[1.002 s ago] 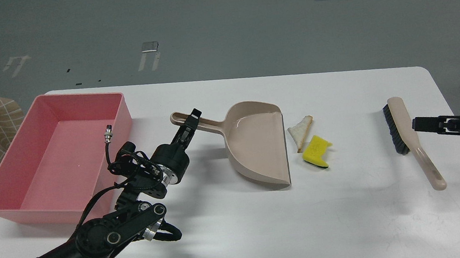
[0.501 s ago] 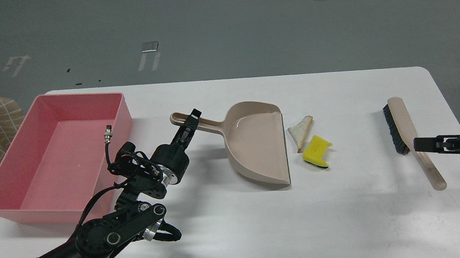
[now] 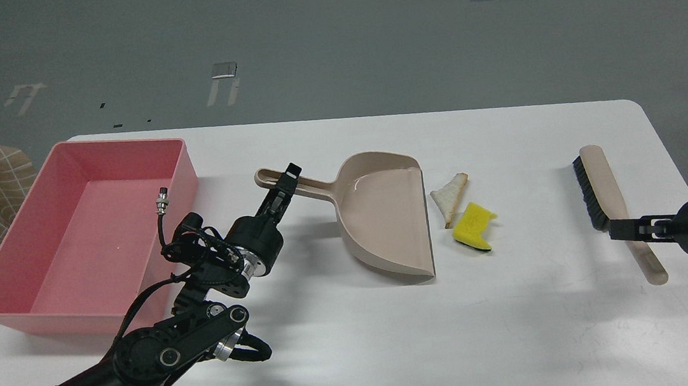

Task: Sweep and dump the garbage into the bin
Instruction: 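Close the right gripper on the brush handle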

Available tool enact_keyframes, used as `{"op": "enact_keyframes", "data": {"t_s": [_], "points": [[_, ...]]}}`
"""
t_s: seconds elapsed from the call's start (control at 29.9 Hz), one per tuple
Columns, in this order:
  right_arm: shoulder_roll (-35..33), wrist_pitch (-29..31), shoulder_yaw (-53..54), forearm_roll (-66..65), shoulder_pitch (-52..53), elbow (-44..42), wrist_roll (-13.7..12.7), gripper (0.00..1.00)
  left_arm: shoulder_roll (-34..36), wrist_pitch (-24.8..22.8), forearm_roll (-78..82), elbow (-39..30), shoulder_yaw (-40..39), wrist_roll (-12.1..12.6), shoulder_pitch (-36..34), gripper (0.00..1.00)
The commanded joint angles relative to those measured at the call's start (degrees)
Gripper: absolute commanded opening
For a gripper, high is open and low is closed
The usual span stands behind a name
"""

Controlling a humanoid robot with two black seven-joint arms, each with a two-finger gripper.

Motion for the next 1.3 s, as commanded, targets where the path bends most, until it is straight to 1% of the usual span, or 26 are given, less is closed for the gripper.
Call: {"op": "enact_keyframes", "data": {"t_s": [0.0, 0.07, 0.1, 0.13, 0.33, 0.37, 0.43, 0.47, 0.57, 0.6, 0.74, 1.0, 1.17, 1.27], "points": [[0.4, 0.0, -0.2, -0.2, 0.0, -0.1, 0.0, 0.85, 0.1, 0.0, 0.0, 0.0, 0.0, -0.1, 0.0, 0.00], [0.4, 0.0, -0.2, -0.2, 0.0, -0.1, 0.0, 0.85, 0.2, 0.0, 0.0, 0.0, 0.0, -0.1, 0.0, 0.00], [0.4, 0.0, -0.2, -0.2, 0.0, -0.1, 0.0, 0.83, 0.2, 0.0, 0.0, 0.0, 0.0, -0.1, 0.0, 0.00], [0.4, 0.0, -0.2, -0.2, 0.0, -0.1, 0.0, 0.82, 0.2, 0.0, 0.0, 0.0, 0.0, -0.1, 0.0, 0.00], [0.4, 0.0, -0.3, -0.2, -0.8, -0.1, 0.0, 0.82, 0.2, 0.0, 0.0, 0.0, 0.0, 0.0, -0.1, 0.00], [0.4, 0.0, -0.3, -0.1, -1.1, -0.1, -0.1, 0.79, 0.2, 0.0, 0.0, 0.0, 0.0, 0.0, -0.1, 0.00], [0.3, 0.0, -0.3, -0.1, -1.3, -0.1, -0.1, 0.78, 0.2, 0.0, 0.0, 0.0, 0.0, -0.1, -0.1, 0.00], [0.3, 0.0, -0.3, 0.0, -1.6, -0.1, -0.4, 0.75, 0.3, 0.0, 0.0, 0.0, 0.0, -0.1, -0.1, 0.00], [0.2, 0.0, -0.3, -0.1, -1.9, 0.0, -0.7, 0.73, 0.4, 0.0, 0.0, 0.0, 0.0, 0.0, -0.1, 0.00], [0.2, 0.0, -0.3, -0.1, -2.0, -0.1, -0.7, 0.71, 0.4, 0.0, 0.0, 0.0, 0.0, 0.0, -0.1, 0.00], [0.2, 0.0, -0.3, 0.0, -2.0, -0.1, -0.7, 0.70, 0.4, 0.0, 0.0, 0.0, 0.0, -0.1, -0.1, 0.00], [0.4, 0.0, -0.2, 0.0, -2.0, 0.0, -0.7, 0.63, 0.5, 0.0, 0.0, 0.0, 0.0, -0.1, 0.0, 0.00], [0.4, 0.0, -0.2, 0.1, -2.0, 0.0, -0.7, 0.62, 0.5, 0.0, 0.0, 0.0, 0.0, 0.0, -0.1, 0.00], [0.4, 0.0, -0.2, 0.1, -2.0, 0.0, -0.7, 0.57, 0.5, 0.0, 0.0, 0.0, 0.0, 0.0, -0.1, 0.00]]}}
